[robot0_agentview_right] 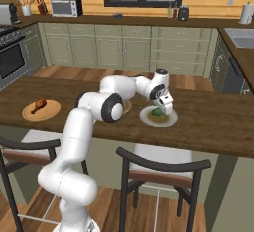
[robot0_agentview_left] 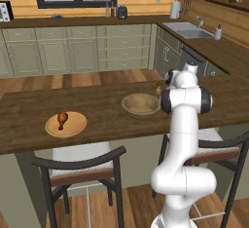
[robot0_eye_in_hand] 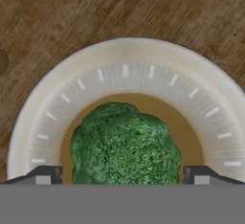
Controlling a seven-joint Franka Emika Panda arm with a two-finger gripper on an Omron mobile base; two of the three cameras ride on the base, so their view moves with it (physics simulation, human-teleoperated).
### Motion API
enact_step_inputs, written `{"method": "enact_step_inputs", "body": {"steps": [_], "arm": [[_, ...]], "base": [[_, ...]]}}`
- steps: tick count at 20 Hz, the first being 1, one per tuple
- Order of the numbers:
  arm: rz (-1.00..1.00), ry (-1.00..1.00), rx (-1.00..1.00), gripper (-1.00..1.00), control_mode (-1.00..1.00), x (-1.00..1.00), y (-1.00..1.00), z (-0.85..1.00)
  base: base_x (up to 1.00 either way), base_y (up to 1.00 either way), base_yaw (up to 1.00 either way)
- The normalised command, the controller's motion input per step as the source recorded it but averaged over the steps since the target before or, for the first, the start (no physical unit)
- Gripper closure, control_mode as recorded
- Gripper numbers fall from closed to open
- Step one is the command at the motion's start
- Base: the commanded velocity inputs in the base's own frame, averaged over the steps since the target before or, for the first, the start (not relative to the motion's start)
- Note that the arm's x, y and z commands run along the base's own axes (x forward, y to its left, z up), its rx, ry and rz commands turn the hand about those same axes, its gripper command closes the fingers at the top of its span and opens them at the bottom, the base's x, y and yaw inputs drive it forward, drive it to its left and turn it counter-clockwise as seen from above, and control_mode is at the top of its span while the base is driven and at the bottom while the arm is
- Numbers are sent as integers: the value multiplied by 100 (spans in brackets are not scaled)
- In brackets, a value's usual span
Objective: Pick the chicken drumstick and broccoli from their plates and place them in the bowl. Then put the bowl in the fridge.
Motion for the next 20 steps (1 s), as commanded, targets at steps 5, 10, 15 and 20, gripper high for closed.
{"method": "enact_step_inputs", "body": {"steps": [5, 10, 15, 20], "arm": [[0, 0, 0, -100, -100, -20, 0, 0], [-1, 0, 0, -100, -100, -22, -1, -7], [-1, 0, 0, -100, -100, 8, 0, -37], [0, 0, 0, -100, -100, 26, 6, -41]], "base": [[0, 0, 0], [0, 0, 0], [0, 0, 0], [0, 0, 0]]}}
